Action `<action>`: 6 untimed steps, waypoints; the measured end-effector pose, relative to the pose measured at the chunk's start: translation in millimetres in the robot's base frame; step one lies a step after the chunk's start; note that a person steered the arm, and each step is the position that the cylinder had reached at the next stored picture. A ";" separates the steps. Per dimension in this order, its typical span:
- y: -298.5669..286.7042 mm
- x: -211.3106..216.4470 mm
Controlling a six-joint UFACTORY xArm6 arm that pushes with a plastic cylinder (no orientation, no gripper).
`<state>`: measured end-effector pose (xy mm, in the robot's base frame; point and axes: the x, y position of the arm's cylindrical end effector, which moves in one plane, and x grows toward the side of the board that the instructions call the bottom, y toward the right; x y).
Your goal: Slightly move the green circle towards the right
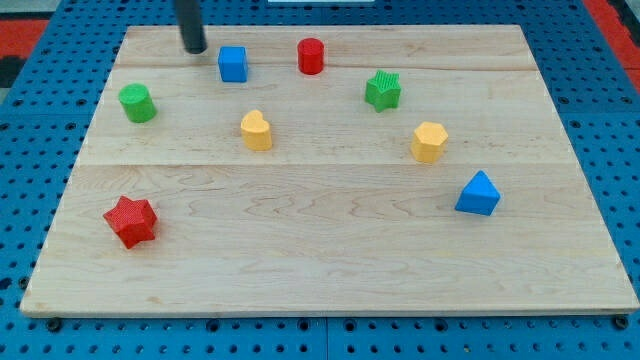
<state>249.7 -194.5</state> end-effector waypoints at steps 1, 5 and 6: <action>-72.7 45.6; -3.7 107.4; -45.5 87.4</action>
